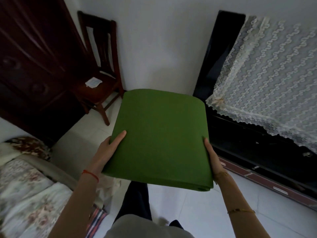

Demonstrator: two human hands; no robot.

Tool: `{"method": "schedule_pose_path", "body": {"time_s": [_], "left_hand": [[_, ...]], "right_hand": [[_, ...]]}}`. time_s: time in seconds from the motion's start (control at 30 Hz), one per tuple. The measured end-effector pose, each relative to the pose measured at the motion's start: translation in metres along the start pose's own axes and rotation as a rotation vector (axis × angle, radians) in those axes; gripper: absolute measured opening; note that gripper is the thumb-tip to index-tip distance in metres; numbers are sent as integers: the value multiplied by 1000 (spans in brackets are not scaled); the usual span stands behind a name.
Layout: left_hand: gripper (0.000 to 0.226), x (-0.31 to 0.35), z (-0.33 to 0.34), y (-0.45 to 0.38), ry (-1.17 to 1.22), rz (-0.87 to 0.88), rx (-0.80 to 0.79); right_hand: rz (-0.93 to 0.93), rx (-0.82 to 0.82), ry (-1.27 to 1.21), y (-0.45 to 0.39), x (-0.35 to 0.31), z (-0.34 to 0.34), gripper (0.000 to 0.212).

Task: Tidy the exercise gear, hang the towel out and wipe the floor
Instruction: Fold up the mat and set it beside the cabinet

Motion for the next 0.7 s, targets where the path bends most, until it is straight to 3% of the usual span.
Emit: {"method": "schedule_pose_path", "body": {"time_s": [0.13, 0.23, 0.43, 0.57, 0.7], "left_hand": [[80, 12, -31, -53, 26, -29, 0], [80, 33, -60, -101, 41, -21, 0], [66, 84, -117, -198, 24, -11, -28], [75, 109, -141, -252, 33, 14, -74], [91, 129, -156, -296, 62, 16, -105]], "right_hand": [[17, -29, 7, -41, -12, 55, 78], [11, -29, -15, -73, -26, 103, 80], [29, -3, -50, -127, -45, 198, 50], [2, 32, -72, -156, -65, 242, 30], [20, 31, -78, -185, -83, 274, 47]]}}
Point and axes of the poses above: each hand's wrist, its own y-axis away from the middle knuckle, its own z-axis out of the palm, x = y × z, the point moved 6 cm from there along -y, towards the middle knuckle, and after that the axes turned 8 degrees about x, right-handed, at the moved point
